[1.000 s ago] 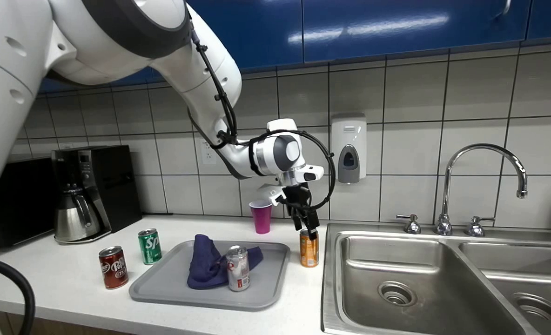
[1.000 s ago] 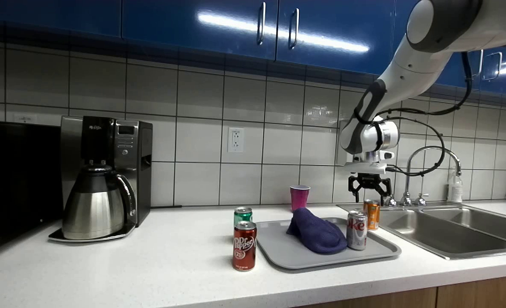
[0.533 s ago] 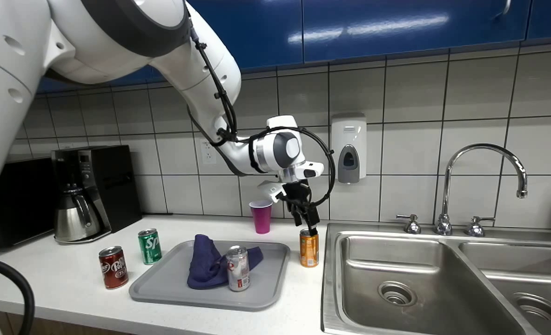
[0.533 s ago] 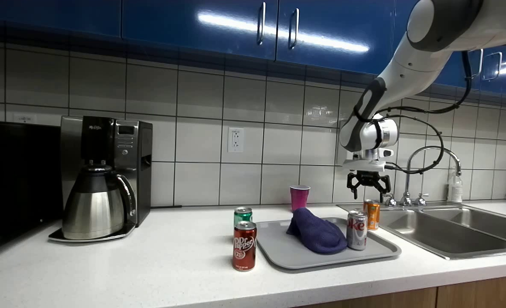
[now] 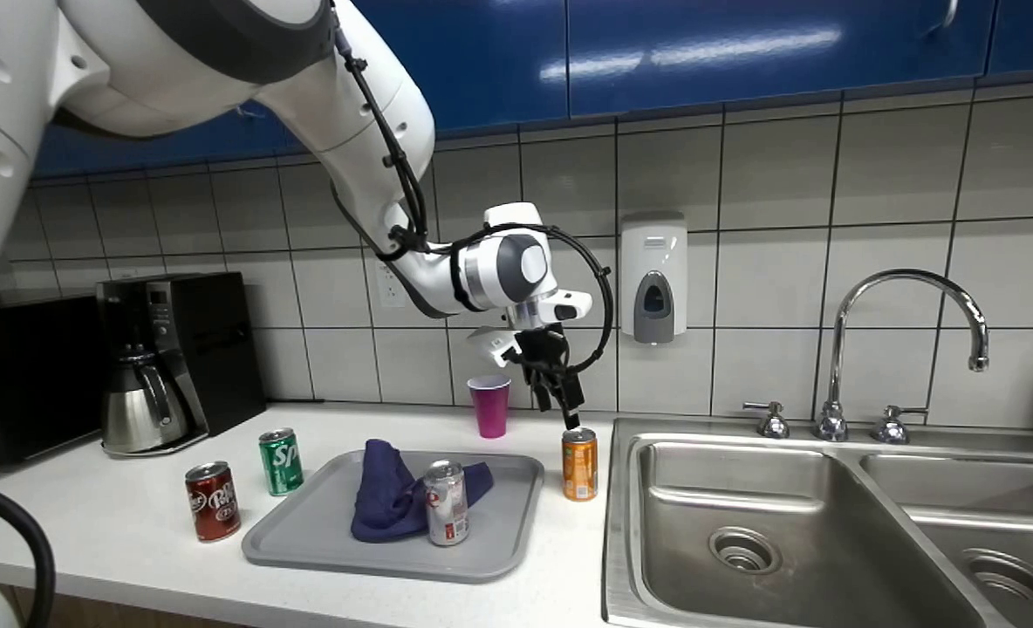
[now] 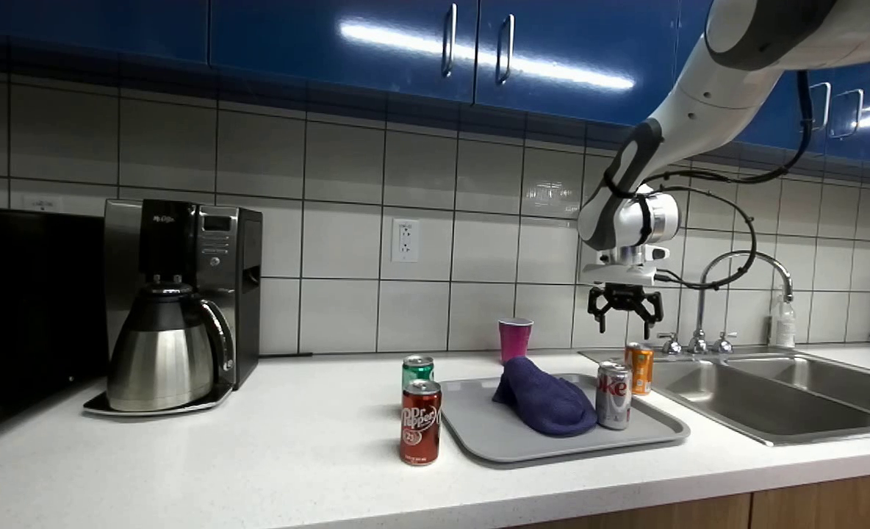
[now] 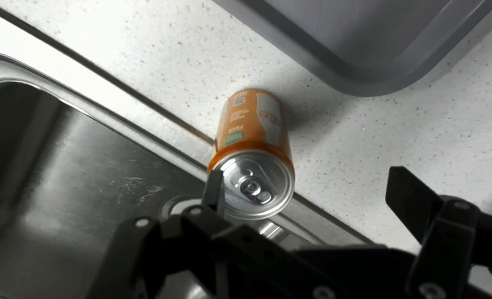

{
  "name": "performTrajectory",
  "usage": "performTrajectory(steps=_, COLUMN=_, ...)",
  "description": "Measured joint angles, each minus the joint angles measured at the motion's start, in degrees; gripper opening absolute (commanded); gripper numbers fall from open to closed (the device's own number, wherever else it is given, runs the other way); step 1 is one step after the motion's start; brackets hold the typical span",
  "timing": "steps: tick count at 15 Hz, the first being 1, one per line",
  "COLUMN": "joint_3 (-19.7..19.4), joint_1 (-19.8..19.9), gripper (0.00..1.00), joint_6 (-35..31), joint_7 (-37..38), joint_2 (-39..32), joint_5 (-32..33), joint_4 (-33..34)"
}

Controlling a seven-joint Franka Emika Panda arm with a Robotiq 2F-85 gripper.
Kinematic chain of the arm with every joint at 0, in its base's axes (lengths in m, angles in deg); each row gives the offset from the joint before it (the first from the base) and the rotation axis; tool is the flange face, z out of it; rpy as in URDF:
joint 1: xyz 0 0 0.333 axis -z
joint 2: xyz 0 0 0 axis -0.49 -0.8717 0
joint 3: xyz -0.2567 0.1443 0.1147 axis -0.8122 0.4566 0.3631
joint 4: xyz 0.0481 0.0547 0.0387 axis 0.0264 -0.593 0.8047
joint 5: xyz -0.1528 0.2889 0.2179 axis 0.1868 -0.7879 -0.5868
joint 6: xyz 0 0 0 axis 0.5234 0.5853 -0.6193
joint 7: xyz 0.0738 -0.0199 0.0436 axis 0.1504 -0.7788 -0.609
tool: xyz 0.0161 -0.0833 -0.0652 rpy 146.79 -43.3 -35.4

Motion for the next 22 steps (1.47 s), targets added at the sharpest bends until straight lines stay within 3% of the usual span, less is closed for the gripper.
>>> performTrajectory(steps=10, joint_3=1.53, joint_1=-4.20, gripper=1.00, joint_6=-0.01, joint_7=0.00, joint_2=7.72, joint_5=0.23, joint_4=-9.40)
performTrajectory(steps=22, joint_3=4.36, joint_1=-4.54, gripper=1.00, joint_6=-0.01, joint_7=-0.04, joint_2=13.55, joint_5=0.25, joint_4=-18.94)
